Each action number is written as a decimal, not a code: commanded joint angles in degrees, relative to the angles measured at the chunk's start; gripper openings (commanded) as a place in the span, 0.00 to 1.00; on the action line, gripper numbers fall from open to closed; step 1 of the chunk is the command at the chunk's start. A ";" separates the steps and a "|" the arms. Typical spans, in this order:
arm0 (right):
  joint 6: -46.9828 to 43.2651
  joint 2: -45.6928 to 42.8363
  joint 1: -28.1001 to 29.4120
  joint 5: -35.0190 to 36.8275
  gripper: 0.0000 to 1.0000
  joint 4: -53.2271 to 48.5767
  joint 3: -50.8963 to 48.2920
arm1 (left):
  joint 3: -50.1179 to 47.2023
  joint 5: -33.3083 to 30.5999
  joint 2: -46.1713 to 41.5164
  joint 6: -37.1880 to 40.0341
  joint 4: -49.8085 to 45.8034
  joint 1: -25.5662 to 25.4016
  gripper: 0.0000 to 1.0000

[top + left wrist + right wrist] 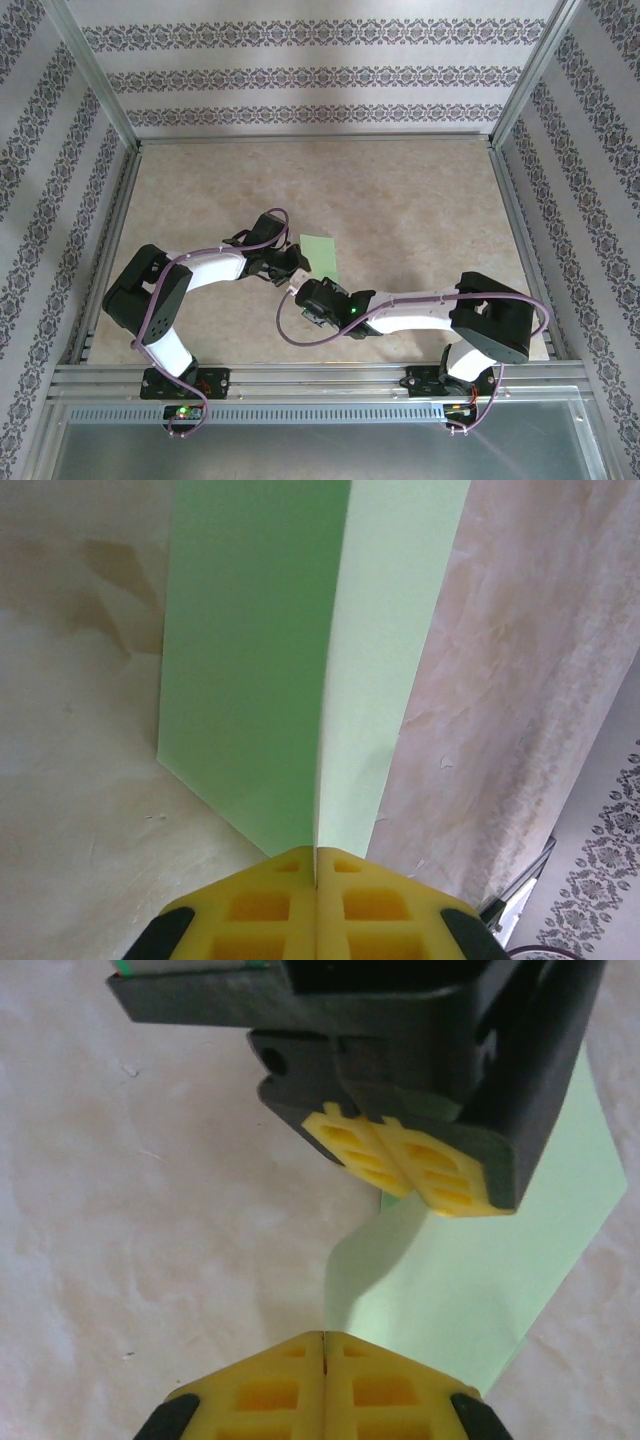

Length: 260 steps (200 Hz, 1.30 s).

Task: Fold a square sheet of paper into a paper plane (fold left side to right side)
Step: Third fold the triangle at the center of the table.

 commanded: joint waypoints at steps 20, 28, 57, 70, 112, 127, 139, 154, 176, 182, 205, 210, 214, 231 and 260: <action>3.10 -4.02 -2.57 -8.23 0.00 -0.08 -1.87 | 3.82 -1.42 -3.55 5.79 -8.07 -0.08 0.32; 4.02 -4.86 -3.19 -9.88 0.00 -0.08 -2.49 | 4.35 -1.93 -4.77 7.05 -9.88 0.34 0.38; 7.26 -7.56 -6.42 -17.69 0.00 0.41 -4.54 | 5.04 -3.11 -10.42 10.59 -15.08 3.76 0.49; 8.76 -8.15 -7.80 -21.01 0.00 1.01 -5.32 | 4.97 -3.01 -12.71 11.88 -16.48 5.57 0.51; 13.55 -7.92 -12.58 -33.97 0.00 4.66 -6.52 | 6.31 0.75 -11.15 15.59 -16.58 8.50 0.33; 14.78 -6.98 -13.78 -37.22 0.00 5.88 -6.53 | 7.56 3.97 -7.52 15.98 -14.60 8.32 0.26; 15.52 -6.05 -14.46 -39.32 0.00 6.87 -6.49 | 8.87 5.17 -4.22 16.45 -13.65 7.87 0.22; 16.45 -4.82 -15.25 -41.97 0.00 7.85 -6.31 | 11.10 5.80 -0.40 17.75 -13.81 6.99 0.20; 17.28 -3.28 -15.90 -44.78 0.00 8.60 -5.83 | 14.65 6.72 5.14 19.64 -15.17 5.82 0.18; 17.29 -3.01 -15.98 -45.14 0.00 8.75 -5.83 | 15.65 6.54 6.32 20.44 -15.93 5.47 0.17; 17.77 -2.52 -16.37 -45.65 0.00 9.33 -5.92 | 18.85 5.31 9.92 22.97 -18.79 4.44 0.17; 17.97 -2.46 -16.45 -45.65 0.00 9.41 -5.92 | 19.23 5.23 10.60 23.22 -19.03 4.33 0.17; 17.99 -2.39 -16.55 -45.65 0.00 9.42 -5.98 | 19.43 5.14 11.14 23.32 -19.07 4.23 0.17; 18.23 -2.28 -16.81 -45.74 0.00 9.59 -6.00 | 20.19 5.13 13.43 23.69 -19.35 3.83 0.17; 18.65 -1.88 -17.42 -46.15 0.00 9.59 -6.00 | 21.42 4.63 16.51 24.84 -20.22 2.67 0.16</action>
